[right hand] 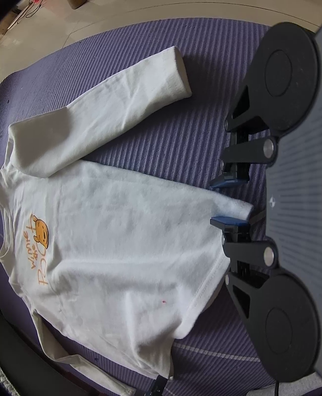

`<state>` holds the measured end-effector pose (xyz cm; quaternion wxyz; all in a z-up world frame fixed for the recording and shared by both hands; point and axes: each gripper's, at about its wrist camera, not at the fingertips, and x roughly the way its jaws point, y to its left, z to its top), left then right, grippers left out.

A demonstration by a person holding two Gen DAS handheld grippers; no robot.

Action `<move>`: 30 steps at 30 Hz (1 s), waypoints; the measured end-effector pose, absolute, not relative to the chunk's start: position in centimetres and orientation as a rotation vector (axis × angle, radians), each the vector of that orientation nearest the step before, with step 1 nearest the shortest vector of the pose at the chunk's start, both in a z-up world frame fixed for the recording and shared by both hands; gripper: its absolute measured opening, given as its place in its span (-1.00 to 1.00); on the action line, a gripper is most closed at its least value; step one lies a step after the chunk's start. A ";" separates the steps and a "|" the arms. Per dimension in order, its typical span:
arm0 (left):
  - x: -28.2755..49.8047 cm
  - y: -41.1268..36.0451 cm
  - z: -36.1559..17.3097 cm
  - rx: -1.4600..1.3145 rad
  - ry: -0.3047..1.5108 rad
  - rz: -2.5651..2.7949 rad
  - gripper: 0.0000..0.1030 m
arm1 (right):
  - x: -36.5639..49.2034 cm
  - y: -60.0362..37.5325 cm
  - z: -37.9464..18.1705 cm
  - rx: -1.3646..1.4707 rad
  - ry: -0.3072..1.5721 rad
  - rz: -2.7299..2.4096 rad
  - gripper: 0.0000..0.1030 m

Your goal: Fold clothes

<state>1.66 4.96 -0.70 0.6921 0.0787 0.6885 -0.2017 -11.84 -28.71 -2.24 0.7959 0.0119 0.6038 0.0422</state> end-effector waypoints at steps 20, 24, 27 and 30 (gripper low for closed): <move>1.5 5.9 -0.2 0.278 1.537 -0.432 -0.91 | -12.2 -28.0 -0.7 -0.080 1.246 0.144 -0.88; 1.5 7.0 0.0 0.290 1.544 -0.436 -0.91 | -12.6 -27.8 0.0 -0.139 1.238 0.188 -0.90; 1.6 7.5 0.0 0.309 1.548 -0.427 -0.91 | -12.5 -27.5 -0.2 -0.169 1.257 0.216 -0.90; 1.5 7.4 -0.2 0.345 1.557 -0.428 -0.91 | -12.4 -27.0 -0.8 -0.210 1.291 0.251 -0.91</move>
